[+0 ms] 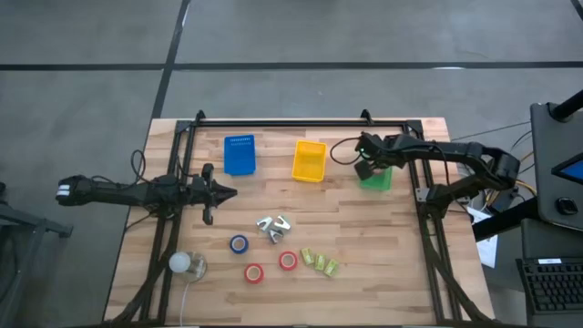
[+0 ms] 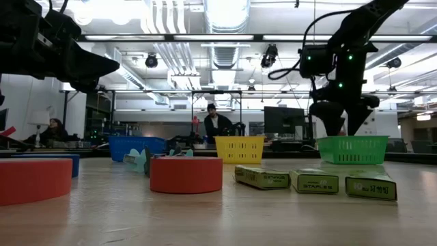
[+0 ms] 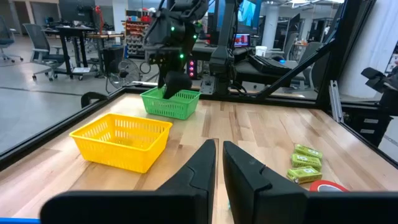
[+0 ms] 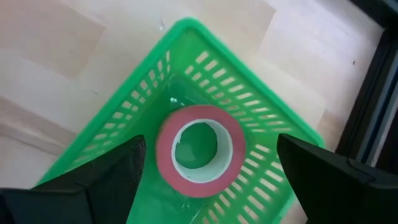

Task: Pick and place Stapler, Stapler remover, tape
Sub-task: Put the right green staple box into the yellow bin

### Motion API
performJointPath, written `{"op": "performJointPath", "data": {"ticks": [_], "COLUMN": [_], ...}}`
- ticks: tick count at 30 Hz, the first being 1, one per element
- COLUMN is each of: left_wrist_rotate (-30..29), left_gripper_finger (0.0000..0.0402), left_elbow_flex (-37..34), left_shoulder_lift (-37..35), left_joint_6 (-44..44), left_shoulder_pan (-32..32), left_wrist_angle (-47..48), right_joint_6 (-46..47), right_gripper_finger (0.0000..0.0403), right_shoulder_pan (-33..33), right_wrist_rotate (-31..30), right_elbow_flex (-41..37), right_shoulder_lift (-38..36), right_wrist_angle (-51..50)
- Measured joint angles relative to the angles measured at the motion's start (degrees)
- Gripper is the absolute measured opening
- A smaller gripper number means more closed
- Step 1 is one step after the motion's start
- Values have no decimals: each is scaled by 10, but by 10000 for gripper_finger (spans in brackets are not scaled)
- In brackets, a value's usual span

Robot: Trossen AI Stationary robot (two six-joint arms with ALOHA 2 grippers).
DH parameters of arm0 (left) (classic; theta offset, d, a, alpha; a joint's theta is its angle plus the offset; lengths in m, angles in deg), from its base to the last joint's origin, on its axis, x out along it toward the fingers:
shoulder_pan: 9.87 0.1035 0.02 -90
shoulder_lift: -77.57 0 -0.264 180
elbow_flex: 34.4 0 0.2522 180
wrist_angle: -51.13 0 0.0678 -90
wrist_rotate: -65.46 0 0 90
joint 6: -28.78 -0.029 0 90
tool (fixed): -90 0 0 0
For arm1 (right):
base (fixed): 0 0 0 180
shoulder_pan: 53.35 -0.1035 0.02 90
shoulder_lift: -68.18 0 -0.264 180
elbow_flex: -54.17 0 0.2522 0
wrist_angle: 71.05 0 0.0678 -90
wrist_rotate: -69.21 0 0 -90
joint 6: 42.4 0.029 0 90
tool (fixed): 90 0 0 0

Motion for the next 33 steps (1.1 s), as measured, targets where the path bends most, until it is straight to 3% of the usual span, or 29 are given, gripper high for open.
{"op": "performJointPath", "data": {"ticks": [10, 18, 28, 33], "left_wrist_rotate": [0, 0, 0, 0], "left_gripper_finger": [35, 35, 35, 35], "left_elbow_flex": [0, 0, 0, 0], "left_shoulder_lift": [0, 0, 0, 0], "left_joint_6": [0, 0, 0, 0], "left_shoulder_pan": [0, 0, 0, 0], "left_wrist_angle": [0, 0, 0, 1], "right_joint_6": [-3, 52, 215, 251], "right_gripper_finger": [359, 359, 359, 359], "right_shoulder_pan": [-77, -237, -451, -519], "right_wrist_rotate": [26, 75, 89, 81], "right_elbow_flex": [10, 10, 32, 43], "right_shoulder_lift": [-65, -64, -54, -18], "right_wrist_angle": [10, 47, 76, 130]}}
